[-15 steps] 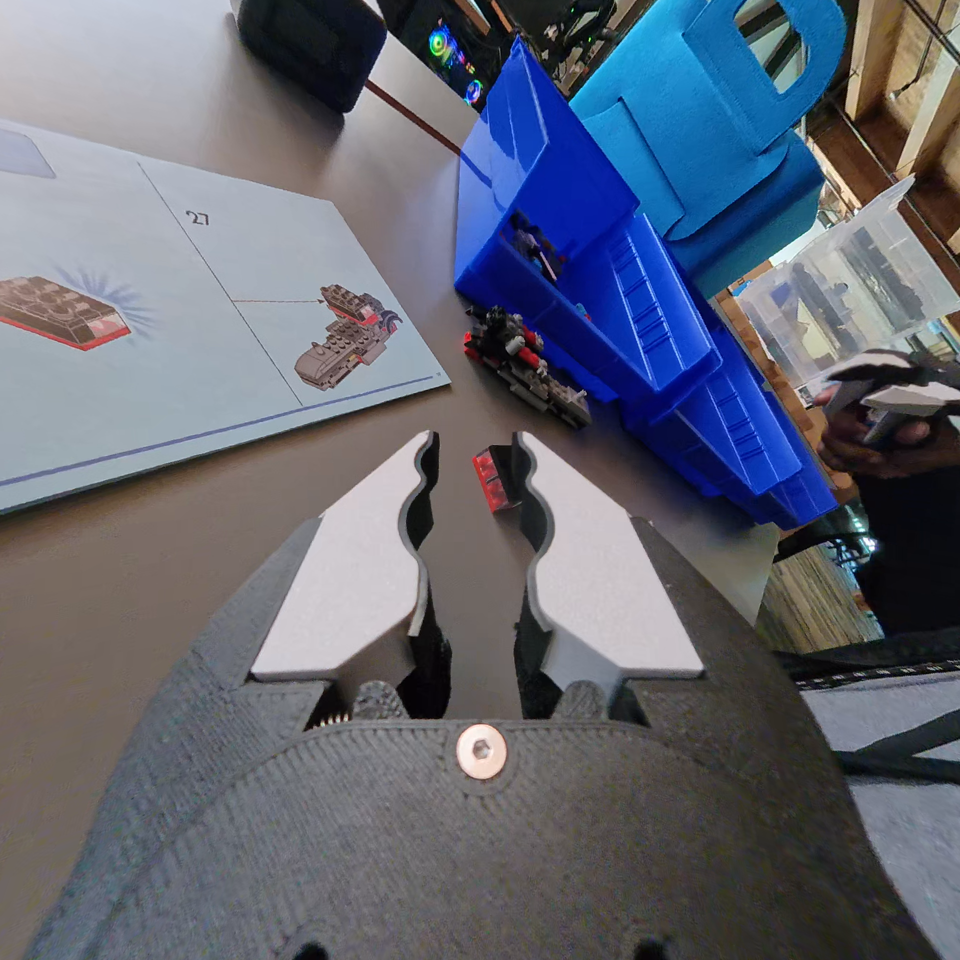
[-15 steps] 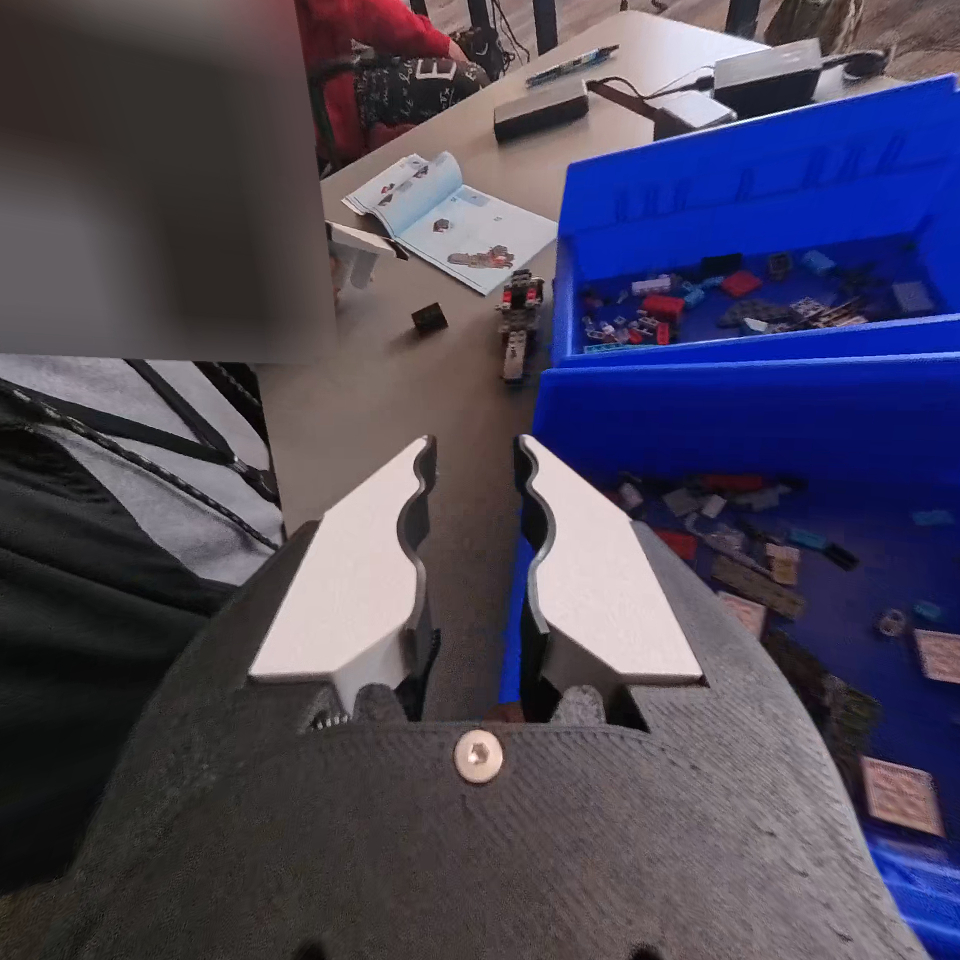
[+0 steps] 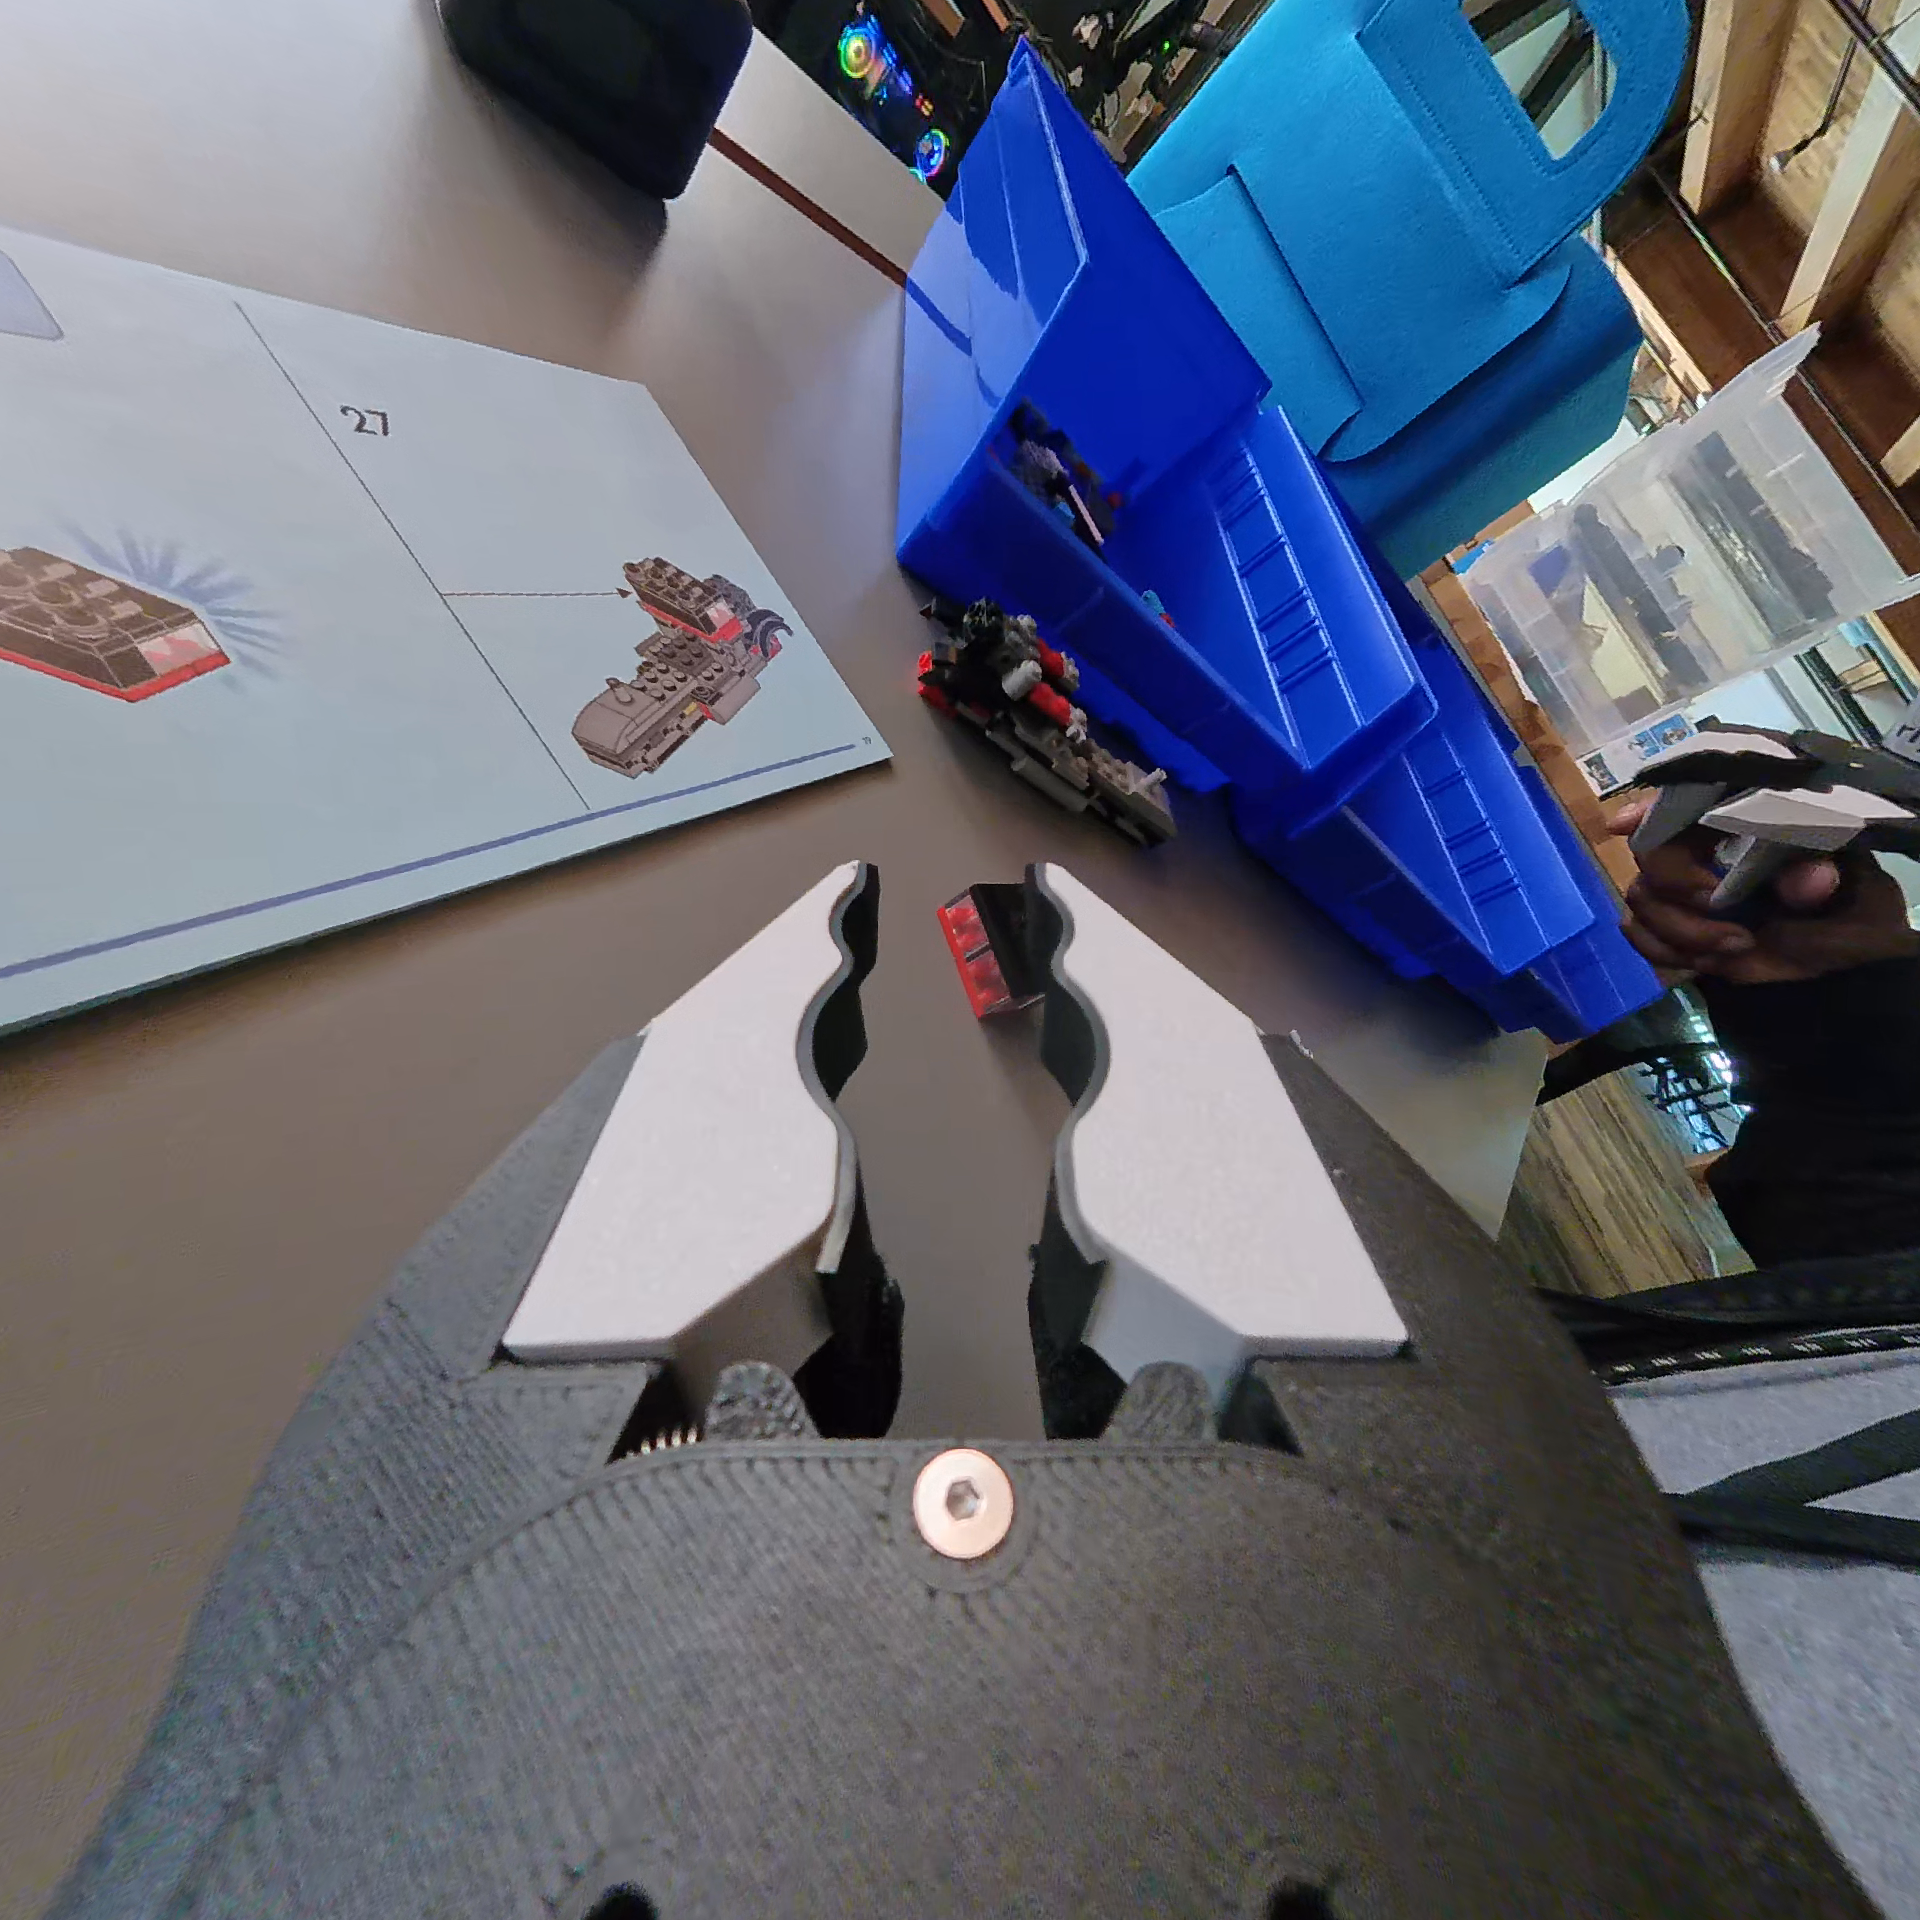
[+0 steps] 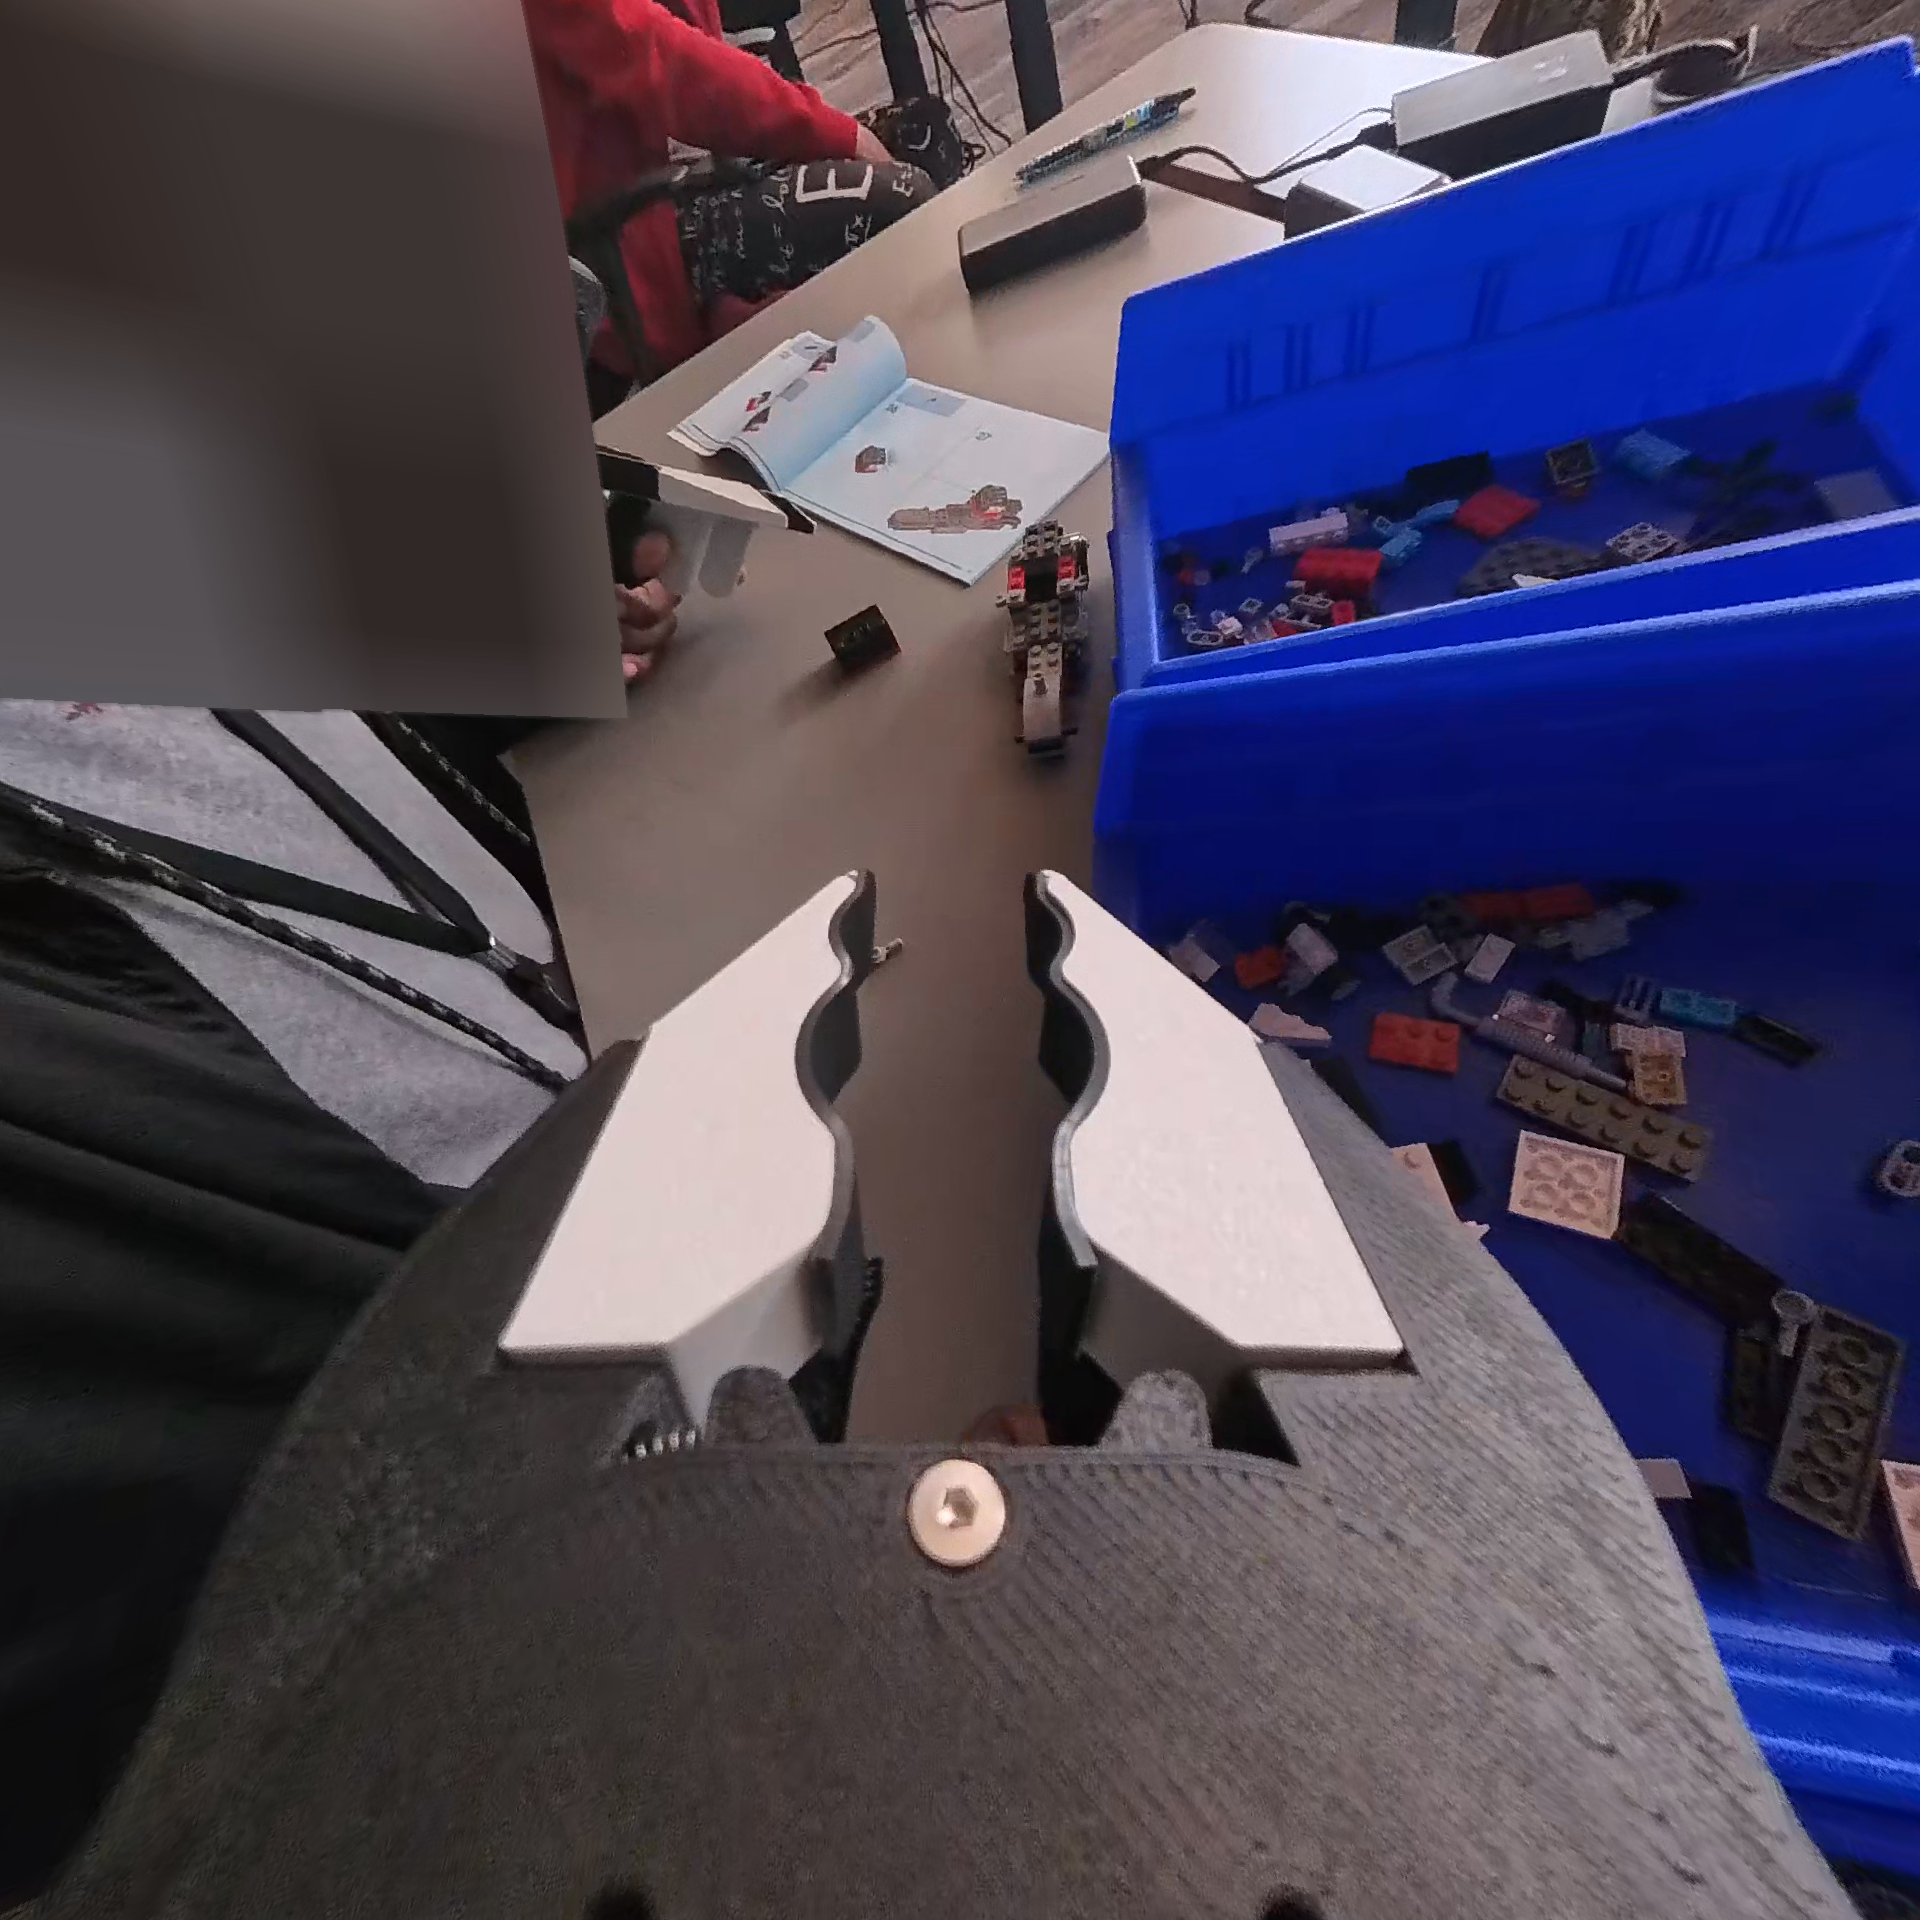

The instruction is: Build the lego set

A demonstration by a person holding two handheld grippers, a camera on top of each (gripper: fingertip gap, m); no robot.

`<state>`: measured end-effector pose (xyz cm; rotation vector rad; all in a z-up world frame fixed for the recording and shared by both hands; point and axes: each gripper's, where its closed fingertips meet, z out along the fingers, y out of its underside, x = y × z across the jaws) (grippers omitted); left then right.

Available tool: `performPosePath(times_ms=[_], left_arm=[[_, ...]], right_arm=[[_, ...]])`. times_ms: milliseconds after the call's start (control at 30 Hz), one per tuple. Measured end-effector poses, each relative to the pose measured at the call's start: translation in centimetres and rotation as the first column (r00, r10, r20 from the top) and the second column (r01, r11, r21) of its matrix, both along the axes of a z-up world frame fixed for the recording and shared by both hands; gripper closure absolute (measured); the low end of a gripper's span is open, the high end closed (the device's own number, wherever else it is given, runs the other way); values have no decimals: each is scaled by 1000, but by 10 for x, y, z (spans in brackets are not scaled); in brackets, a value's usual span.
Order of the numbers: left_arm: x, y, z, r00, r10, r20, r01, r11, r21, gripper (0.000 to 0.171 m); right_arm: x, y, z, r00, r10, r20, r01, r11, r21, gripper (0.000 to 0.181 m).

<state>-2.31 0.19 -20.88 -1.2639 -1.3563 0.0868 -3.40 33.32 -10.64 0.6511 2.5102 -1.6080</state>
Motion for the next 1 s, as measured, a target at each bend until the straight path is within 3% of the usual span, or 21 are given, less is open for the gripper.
performPosePath(times_ms=[1000], left_arm=[[0,0,0,1000,-1,3,1,1000,-4,143]], right_arm=[[-18,26,-4,997,-70,-22,71,997,43,152]])
